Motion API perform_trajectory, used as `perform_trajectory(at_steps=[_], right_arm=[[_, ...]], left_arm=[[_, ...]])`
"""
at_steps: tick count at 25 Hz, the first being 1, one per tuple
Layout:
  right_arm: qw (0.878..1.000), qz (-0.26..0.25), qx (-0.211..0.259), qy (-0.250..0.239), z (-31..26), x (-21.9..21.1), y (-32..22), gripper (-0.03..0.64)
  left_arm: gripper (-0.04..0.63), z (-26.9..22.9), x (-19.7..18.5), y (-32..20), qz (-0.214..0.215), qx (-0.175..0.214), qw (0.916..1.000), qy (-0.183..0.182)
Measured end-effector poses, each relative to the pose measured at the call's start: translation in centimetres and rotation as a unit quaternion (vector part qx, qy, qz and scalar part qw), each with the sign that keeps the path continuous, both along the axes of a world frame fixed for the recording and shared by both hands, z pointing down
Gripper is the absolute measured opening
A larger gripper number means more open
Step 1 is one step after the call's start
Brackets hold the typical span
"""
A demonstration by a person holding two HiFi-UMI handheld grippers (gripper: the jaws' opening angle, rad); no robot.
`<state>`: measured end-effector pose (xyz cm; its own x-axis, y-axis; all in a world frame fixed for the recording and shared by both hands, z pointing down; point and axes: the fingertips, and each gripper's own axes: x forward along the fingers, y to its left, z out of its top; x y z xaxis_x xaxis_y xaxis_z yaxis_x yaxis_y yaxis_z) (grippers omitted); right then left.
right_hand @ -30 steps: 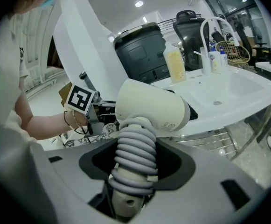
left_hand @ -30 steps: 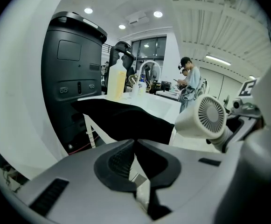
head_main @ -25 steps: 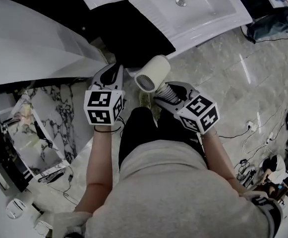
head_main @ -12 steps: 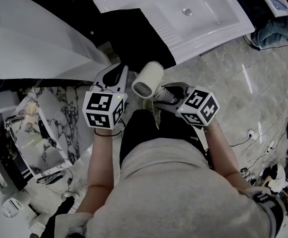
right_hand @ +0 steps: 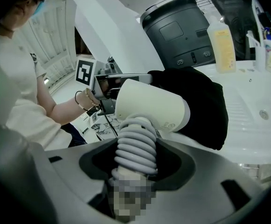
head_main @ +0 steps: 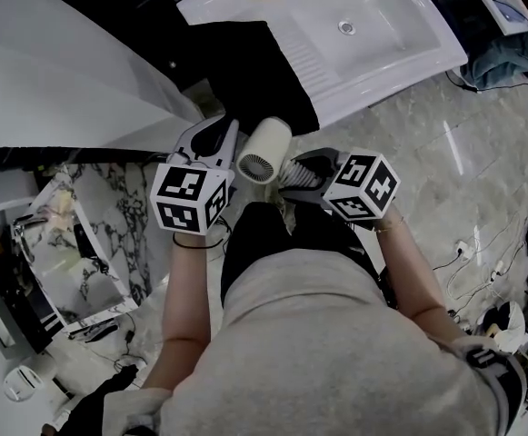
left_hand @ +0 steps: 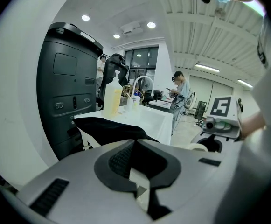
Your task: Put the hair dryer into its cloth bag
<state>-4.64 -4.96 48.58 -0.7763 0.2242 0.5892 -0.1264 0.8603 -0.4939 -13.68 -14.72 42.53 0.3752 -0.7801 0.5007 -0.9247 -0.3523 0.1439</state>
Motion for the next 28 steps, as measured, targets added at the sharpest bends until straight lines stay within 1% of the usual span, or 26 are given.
perform_trajectory(at_steps=[4, 7, 12, 18, 24, 28], right_arm=[[1.0, 0.015, -0.013, 0.0, 0.0, -0.4, -1.3, 0.229], [0.999, 0.035, -0.008, 0.008, 0.0, -0.5, -2.8, 0.229], [0.997, 0.077, -0.004, 0.031, 0.6, -1.0, -5.0, 0.229], [0.99, 0.132, -0.008, 0.048, 1.4, -2.0, -6.9, 0.229], [0.984, 0.165, -0.013, 0.062, 1.7, -2.5, -8.2, 0.229], [0.979, 0.194, -0.023, 0.067, 2.0, -2.9, -8.9, 0.229]], left_arm=[[0.014, -0.7, 0.1, 0.0, 0.022, 0.011, 0.9997, -0.005], [0.014, -1.1, 0.0, -0.1, 0.033, 0.015, 0.9993, -0.005], [0.014, -1.3, 0.1, 0.0, 0.044, 0.015, 0.9989, 0.001], [0.014, -1.2, -0.1, -0.1, 0.055, 0.012, 0.9984, 0.003], [0.014, -1.0, -0.1, 0.0, 0.069, 0.008, 0.9975, 0.013], [0.012, -0.8, 0.2, 0.4, 0.084, 0.001, 0.9959, 0.033]])
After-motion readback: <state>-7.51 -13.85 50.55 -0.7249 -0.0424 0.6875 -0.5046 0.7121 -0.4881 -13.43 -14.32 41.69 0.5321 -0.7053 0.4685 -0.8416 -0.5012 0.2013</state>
